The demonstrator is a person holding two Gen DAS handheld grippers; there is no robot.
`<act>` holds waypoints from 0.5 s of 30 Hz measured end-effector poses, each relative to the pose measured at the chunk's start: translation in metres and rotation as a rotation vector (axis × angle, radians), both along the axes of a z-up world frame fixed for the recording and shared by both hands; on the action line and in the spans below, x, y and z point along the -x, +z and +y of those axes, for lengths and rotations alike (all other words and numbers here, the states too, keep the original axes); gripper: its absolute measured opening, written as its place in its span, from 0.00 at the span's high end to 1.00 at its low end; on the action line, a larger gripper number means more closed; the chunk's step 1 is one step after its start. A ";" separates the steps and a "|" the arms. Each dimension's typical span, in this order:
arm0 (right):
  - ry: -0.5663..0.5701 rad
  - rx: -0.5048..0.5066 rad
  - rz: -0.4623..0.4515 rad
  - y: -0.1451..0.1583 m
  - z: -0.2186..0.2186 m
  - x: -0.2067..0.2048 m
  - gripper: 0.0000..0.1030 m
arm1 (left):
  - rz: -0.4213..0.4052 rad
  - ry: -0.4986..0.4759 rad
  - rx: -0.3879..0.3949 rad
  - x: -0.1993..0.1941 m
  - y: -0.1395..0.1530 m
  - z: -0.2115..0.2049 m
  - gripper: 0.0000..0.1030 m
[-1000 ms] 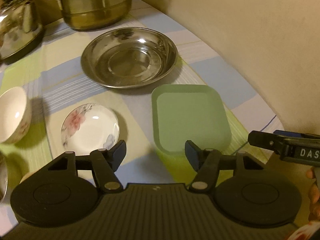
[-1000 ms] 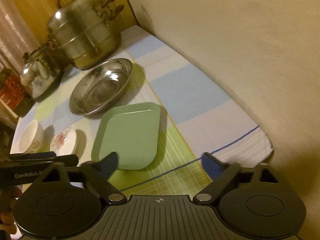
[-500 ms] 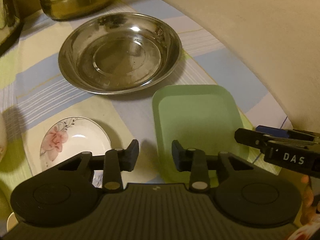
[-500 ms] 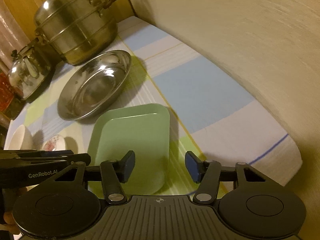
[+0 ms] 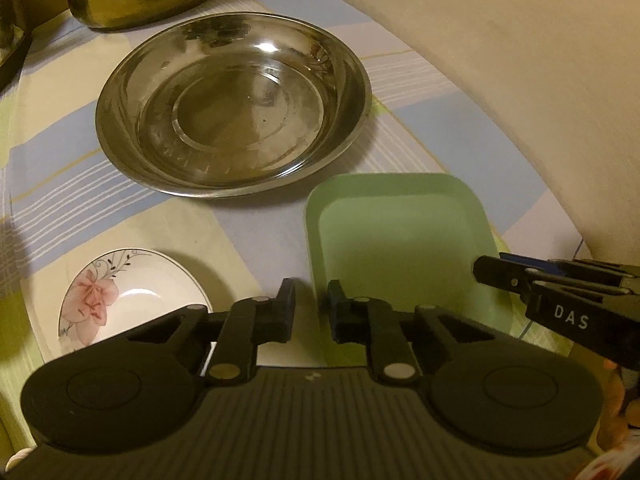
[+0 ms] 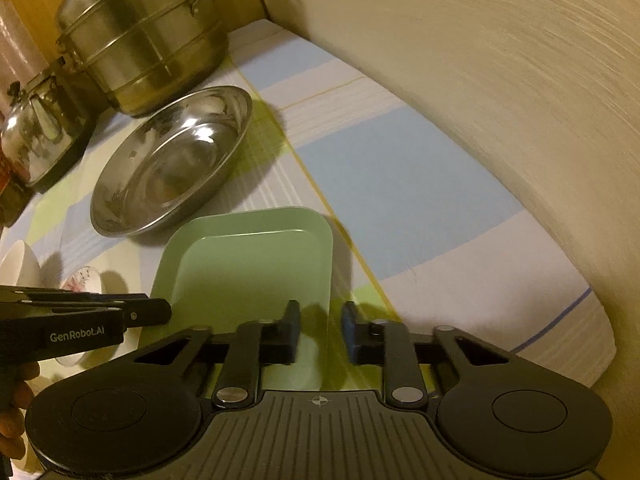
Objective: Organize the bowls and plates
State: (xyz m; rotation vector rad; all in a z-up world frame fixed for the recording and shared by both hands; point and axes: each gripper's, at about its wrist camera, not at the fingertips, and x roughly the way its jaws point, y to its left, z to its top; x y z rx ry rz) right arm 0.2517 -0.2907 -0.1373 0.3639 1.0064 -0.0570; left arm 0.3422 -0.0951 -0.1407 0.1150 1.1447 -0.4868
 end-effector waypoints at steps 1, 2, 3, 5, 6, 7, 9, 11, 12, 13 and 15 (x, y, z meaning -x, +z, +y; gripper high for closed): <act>0.000 0.000 0.002 0.000 0.000 0.000 0.87 | 0.004 0.000 0.005 0.000 0.000 0.000 0.91; 0.002 0.000 0.004 0.000 0.000 -0.001 0.88 | 0.009 -0.002 0.012 0.001 0.000 0.000 0.92; 0.005 0.000 0.003 0.000 0.000 -0.001 0.90 | 0.010 -0.002 0.015 0.001 0.000 0.000 0.93; 0.010 0.009 0.006 0.000 0.000 -0.002 0.91 | 0.003 -0.004 0.009 0.002 0.000 -0.001 0.93; 0.016 0.019 0.008 0.000 0.001 -0.002 0.93 | 0.001 -0.006 0.007 0.002 0.000 -0.001 0.93; 0.021 0.025 0.010 0.000 0.001 -0.003 0.94 | 0.001 -0.007 0.006 0.003 0.000 -0.002 0.93; 0.023 0.024 0.013 0.000 0.001 -0.003 0.94 | 0.003 -0.006 0.006 0.004 0.001 -0.002 0.94; 0.023 0.022 0.017 0.001 0.000 -0.004 0.95 | 0.003 -0.005 0.007 0.005 0.002 -0.002 0.94; 0.024 0.022 0.014 0.001 0.000 -0.004 0.95 | 0.003 -0.005 0.007 0.006 0.003 -0.002 0.94; 0.026 0.022 0.014 0.002 -0.001 -0.003 0.95 | 0.002 -0.007 0.007 0.007 0.004 -0.001 0.94; 0.028 0.023 0.013 0.006 -0.002 -0.003 0.95 | -0.006 -0.011 0.010 0.007 0.007 -0.003 0.94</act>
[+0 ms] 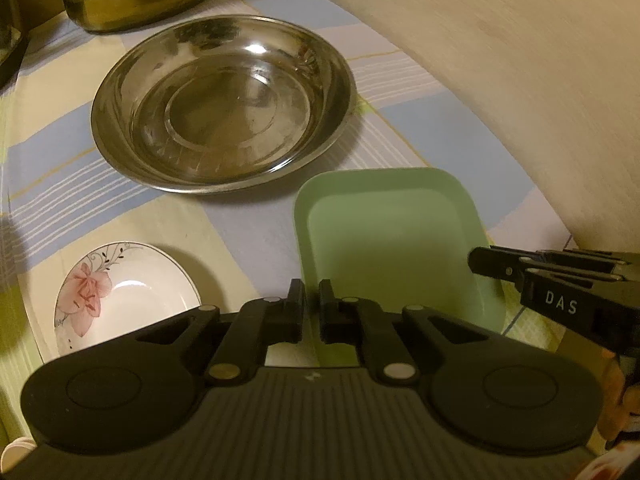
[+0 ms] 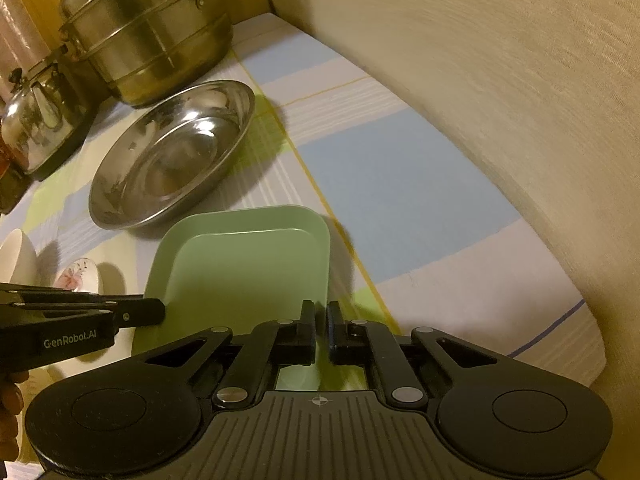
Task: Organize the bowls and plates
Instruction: 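Lift the green plate and lower it into the steel basin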
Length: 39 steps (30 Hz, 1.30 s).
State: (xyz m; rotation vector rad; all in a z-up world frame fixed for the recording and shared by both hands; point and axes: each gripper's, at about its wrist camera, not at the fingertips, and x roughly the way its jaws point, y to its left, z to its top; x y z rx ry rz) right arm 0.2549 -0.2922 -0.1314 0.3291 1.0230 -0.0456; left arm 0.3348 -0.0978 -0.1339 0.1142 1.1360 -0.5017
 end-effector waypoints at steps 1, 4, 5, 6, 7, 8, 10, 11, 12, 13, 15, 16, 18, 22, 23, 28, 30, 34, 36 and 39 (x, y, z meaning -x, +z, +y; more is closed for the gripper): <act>0.000 -0.001 -0.001 0.003 -0.001 0.000 0.95 | -0.003 -0.002 0.005 0.001 0.003 0.000 0.94; -0.001 -0.002 -0.004 0.012 -0.004 0.001 0.95 | -0.015 -0.004 0.015 0.002 0.010 -0.001 0.94; 0.000 -0.001 -0.006 0.015 -0.005 0.001 0.95 | -0.021 -0.006 0.017 0.003 0.013 -0.002 0.94; 0.002 0.000 -0.008 0.019 -0.005 0.001 0.95 | -0.026 -0.007 0.020 0.003 0.016 -0.003 0.94; 0.002 0.001 -0.009 0.022 -0.006 0.001 0.95 | -0.030 -0.007 0.026 0.002 0.019 -0.003 0.94; 0.000 0.001 -0.013 0.026 -0.007 0.000 0.95 | -0.035 -0.006 0.031 0.002 0.022 -0.003 0.94; 0.000 -0.001 -0.024 0.033 -0.009 -0.001 0.95 | -0.047 -0.003 0.039 0.001 0.028 -0.004 0.94; 0.001 -0.001 -0.030 0.037 -0.010 -0.003 0.95 | -0.055 -0.002 0.044 0.000 0.032 -0.004 0.94; 0.002 0.000 -0.035 0.041 -0.010 -0.005 0.95 | -0.062 0.000 0.047 0.000 0.035 -0.004 0.94; 0.007 0.001 -0.042 0.045 -0.010 -0.008 0.95 | -0.070 0.005 0.050 -0.001 0.038 -0.003 0.94; 0.019 0.005 -0.056 0.051 -0.009 -0.015 0.95 | -0.084 0.016 0.058 -0.004 0.044 -0.002 0.94; 0.027 0.008 -0.064 0.053 -0.008 -0.020 0.95 | -0.092 0.026 0.063 -0.007 0.047 0.001 0.94; 0.044 0.010 -0.077 0.056 -0.005 -0.029 0.95 | -0.105 0.047 0.066 -0.011 0.050 0.006 0.94; 0.094 0.012 -0.097 0.058 0.009 -0.055 0.95 | -0.130 0.097 0.055 -0.028 0.056 0.019 0.94; 0.107 0.014 -0.101 0.058 0.013 -0.061 0.95 | -0.134 0.110 0.051 -0.033 0.056 0.023 0.94; 0.166 0.019 -0.113 0.052 0.032 -0.094 0.95 | -0.136 0.173 0.043 -0.056 0.053 0.039 0.94; 0.183 0.022 -0.113 0.048 0.038 -0.108 0.95 | -0.143 0.192 0.040 -0.064 0.052 0.043 0.94; 0.209 0.035 -0.109 0.039 0.047 -0.132 0.94 | -0.143 0.216 0.029 -0.077 0.046 0.047 0.94; 0.221 0.048 -0.110 0.035 0.052 -0.141 0.94 | -0.145 0.226 0.024 -0.084 0.043 0.049 0.94; 0.226 0.057 -0.105 0.029 0.056 -0.153 0.94 | -0.144 0.239 0.018 -0.095 0.040 0.049 0.94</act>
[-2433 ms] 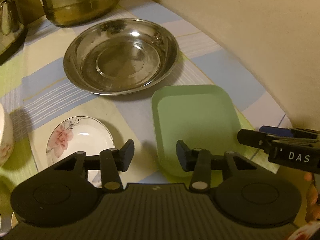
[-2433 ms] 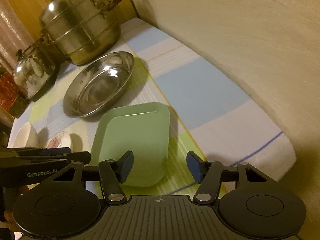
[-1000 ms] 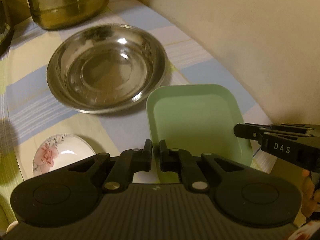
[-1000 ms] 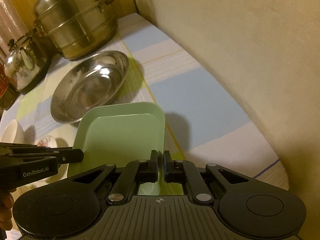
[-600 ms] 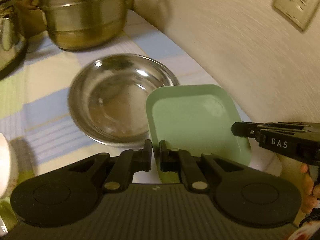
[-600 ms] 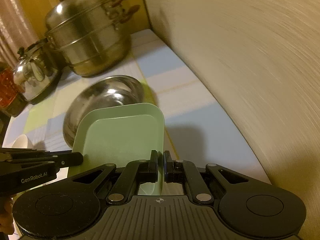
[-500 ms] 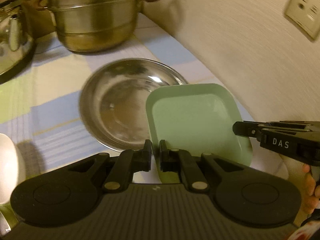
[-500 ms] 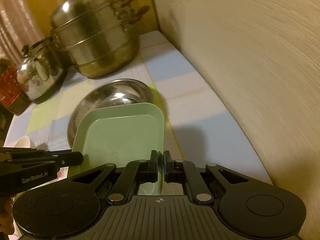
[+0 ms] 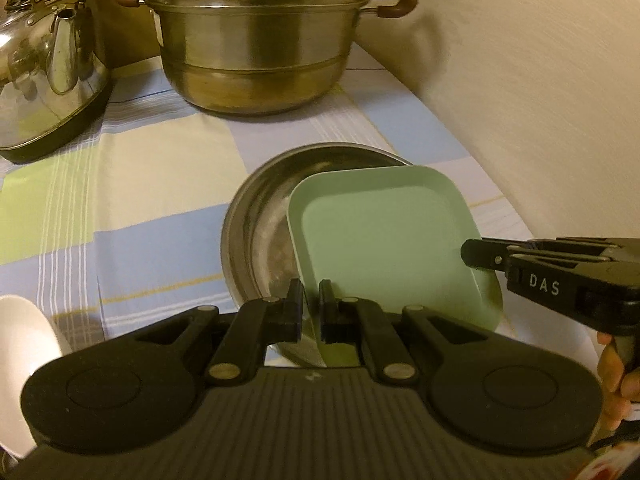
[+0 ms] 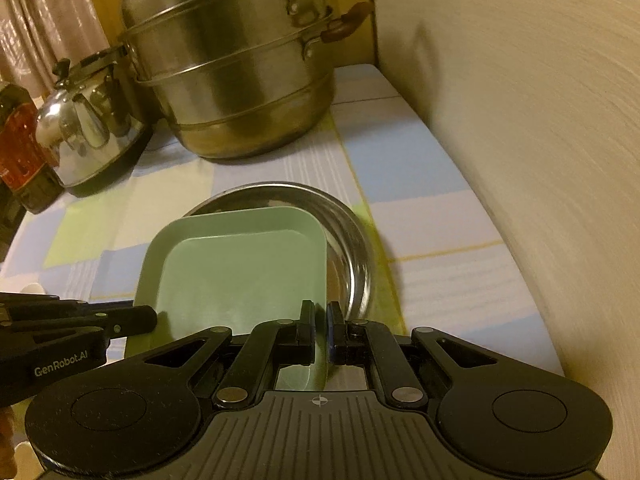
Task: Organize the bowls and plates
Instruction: 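Lift the green plate and lower it into the steel basin, then open both grippers and pull back from the basin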
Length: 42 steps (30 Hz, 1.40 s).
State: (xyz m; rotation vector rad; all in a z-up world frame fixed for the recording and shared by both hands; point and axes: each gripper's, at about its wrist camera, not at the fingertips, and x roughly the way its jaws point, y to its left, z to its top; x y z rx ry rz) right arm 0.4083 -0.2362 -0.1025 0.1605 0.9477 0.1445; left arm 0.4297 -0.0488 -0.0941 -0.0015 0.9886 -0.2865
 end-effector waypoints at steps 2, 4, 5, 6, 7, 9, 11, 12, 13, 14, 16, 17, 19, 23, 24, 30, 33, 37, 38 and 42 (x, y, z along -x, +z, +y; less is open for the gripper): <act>-0.002 -0.003 0.006 -0.005 0.001 -0.007 0.94 | 0.003 0.002 -0.008 -0.007 -0.004 0.000 0.94; -0.004 0.000 0.015 -0.010 0.002 -0.015 0.94 | 0.011 0.003 -0.008 -0.012 -0.008 0.000 0.94; -0.004 0.000 0.022 -0.013 0.003 -0.018 0.94 | 0.015 0.004 -0.010 -0.015 -0.011 0.000 0.94; -0.005 -0.002 0.026 -0.016 0.003 -0.021 0.94 | 0.018 0.005 -0.013 -0.016 -0.013 0.001 0.94; -0.005 -0.002 0.031 -0.018 0.003 -0.023 0.94 | 0.022 0.005 -0.015 -0.019 -0.016 0.001 0.94; -0.004 0.003 0.039 -0.023 0.005 -0.027 0.94 | 0.033 0.007 -0.017 -0.022 -0.021 0.002 0.94; -0.003 0.010 0.049 -0.027 0.006 -0.030 0.94 | 0.045 0.008 -0.017 -0.025 -0.025 0.002 0.94; -0.005 0.012 0.055 -0.029 0.006 -0.031 0.94 | 0.049 0.008 -0.017 -0.026 -0.027 0.002 0.94; -0.008 0.012 0.057 -0.030 0.007 -0.031 0.94 | 0.052 0.009 -0.016 -0.027 -0.029 0.002 0.94; -0.011 0.012 0.060 -0.032 0.007 -0.032 0.94 | 0.056 0.009 -0.016 -0.028 -0.030 0.003 0.93; -0.013 0.013 0.065 -0.035 0.007 -0.033 0.94 | 0.060 0.009 -0.015 -0.030 -0.032 0.003 0.93; -0.013 0.015 0.066 -0.036 0.007 -0.034 0.94 | 0.062 0.009 -0.014 -0.031 -0.034 0.003 0.93; -0.015 0.017 0.069 -0.038 0.008 -0.035 0.94 | 0.067 0.007 -0.015 -0.032 -0.035 0.002 0.93; -0.024 0.018 0.075 -0.041 0.007 -0.037 0.94 | 0.077 0.007 -0.013 -0.034 -0.039 0.002 0.93; -0.026 0.019 0.075 -0.042 0.007 -0.037 0.94 | 0.078 0.006 -0.013 -0.035 -0.040 0.001 0.93; -0.042 0.015 0.060 -0.043 0.005 -0.037 0.94 | 0.087 0.002 -0.013 -0.036 -0.046 0.000 0.92; -0.044 0.009 0.054 -0.044 0.005 -0.036 0.94 | 0.064 0.001 -0.034 -0.034 -0.044 -0.001 0.92; -0.060 -0.011 0.029 -0.039 0.002 -0.033 0.94 | 0.047 0.002 -0.032 -0.033 -0.038 0.000 0.87; -0.065 -0.016 0.021 -0.036 0.001 -0.032 0.94 | 0.041 0.005 -0.031 -0.033 -0.035 0.000 0.86; -0.071 -0.027 -0.017 -0.021 -0.002 -0.025 0.94 | 0.008 0.007 -0.026 -0.026 -0.020 0.002 0.86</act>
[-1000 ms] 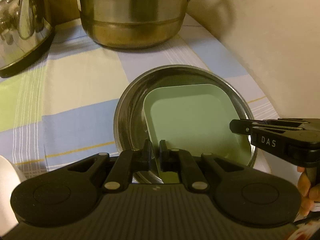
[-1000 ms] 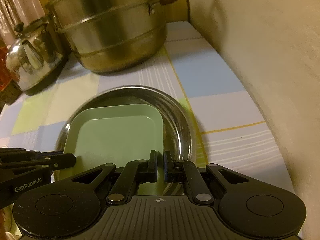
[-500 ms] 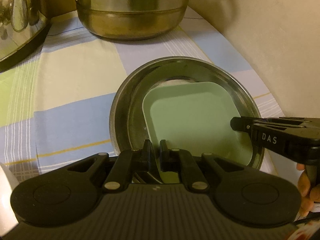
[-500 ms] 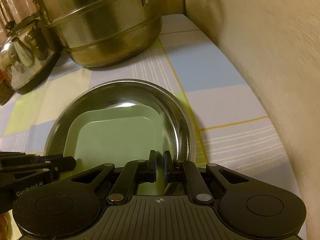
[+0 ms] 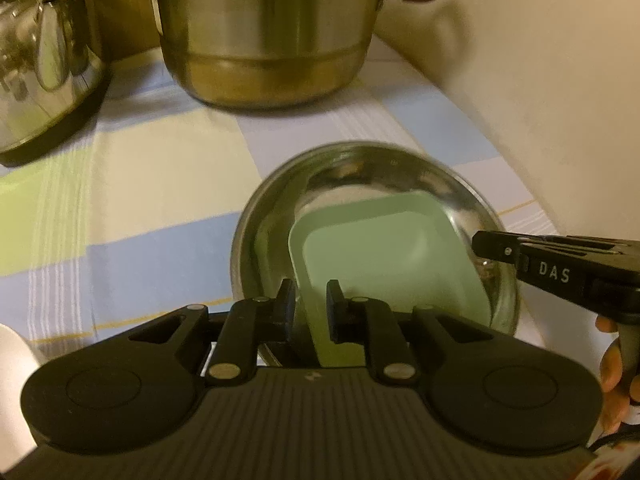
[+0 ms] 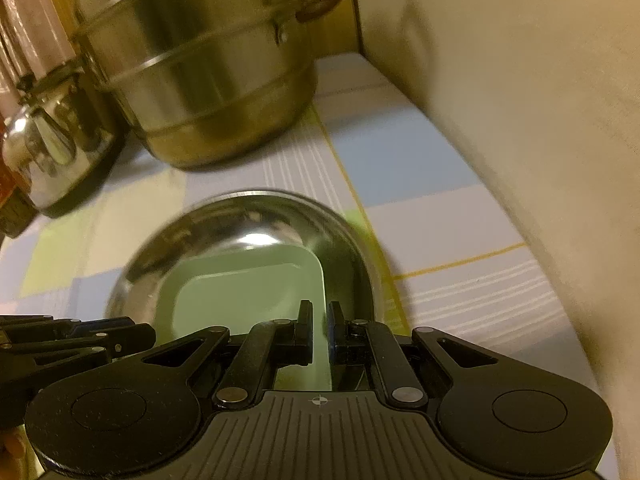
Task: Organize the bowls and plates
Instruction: 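Open both grippers and pull back from the basin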
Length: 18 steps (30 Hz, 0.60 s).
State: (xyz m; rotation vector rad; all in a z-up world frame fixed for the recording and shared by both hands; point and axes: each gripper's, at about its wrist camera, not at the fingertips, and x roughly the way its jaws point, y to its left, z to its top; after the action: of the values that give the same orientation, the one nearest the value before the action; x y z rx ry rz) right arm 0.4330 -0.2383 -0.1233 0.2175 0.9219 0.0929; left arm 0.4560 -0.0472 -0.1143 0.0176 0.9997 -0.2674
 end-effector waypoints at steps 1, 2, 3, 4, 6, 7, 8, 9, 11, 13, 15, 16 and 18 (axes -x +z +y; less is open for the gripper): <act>-0.004 -0.004 -0.017 0.006 -0.001 0.004 0.94 | -0.011 -0.001 0.002 0.003 0.005 0.001 0.86; -0.007 -0.011 -0.028 0.010 -0.003 0.007 0.94 | -0.023 -0.004 0.006 0.007 0.011 0.003 0.86; -0.010 -0.021 -0.040 0.016 -0.005 0.011 0.94 | -0.032 -0.005 0.008 0.010 0.016 0.005 0.86; -0.014 -0.033 -0.051 0.022 -0.008 0.016 0.94 | -0.040 -0.004 0.009 0.014 0.022 0.007 0.85; -0.025 -0.055 -0.069 0.032 -0.011 0.026 0.94 | -0.055 -0.001 0.016 0.025 0.033 0.013 0.82; -0.029 -0.068 -0.079 0.038 -0.014 0.032 0.94 | -0.059 0.001 0.018 0.030 0.037 0.015 0.82; -0.032 -0.078 -0.087 0.042 -0.016 0.038 0.94 | -0.061 0.004 0.019 0.036 0.042 0.018 0.82; -0.035 -0.089 -0.096 0.047 -0.017 0.044 0.94 | -0.062 0.008 0.019 0.042 0.045 0.020 0.82; -0.035 -0.105 -0.114 0.058 -0.020 0.058 0.94 | -0.060 0.016 0.014 0.056 0.053 0.026 0.81; -0.034 -0.119 -0.125 0.068 -0.024 0.073 0.94 | -0.061 0.024 0.009 0.069 0.060 0.030 0.80; -0.031 -0.134 -0.129 0.075 -0.028 0.087 0.94 | -0.063 0.036 0.013 0.083 0.065 0.034 0.80; -0.035 -0.144 -0.125 0.077 -0.029 0.094 0.94 | -0.062 0.044 0.018 0.090 0.068 0.036 0.80; -0.028 -0.153 -0.126 0.082 -0.031 0.109 0.94 | -0.062 0.059 0.028 0.106 0.073 0.040 0.80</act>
State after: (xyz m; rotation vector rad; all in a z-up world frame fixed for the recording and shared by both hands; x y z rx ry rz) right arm 0.3239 -0.2692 -0.0414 0.3622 0.7861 0.1493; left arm 0.3502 -0.0071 -0.0411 -0.0291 0.9335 -0.2255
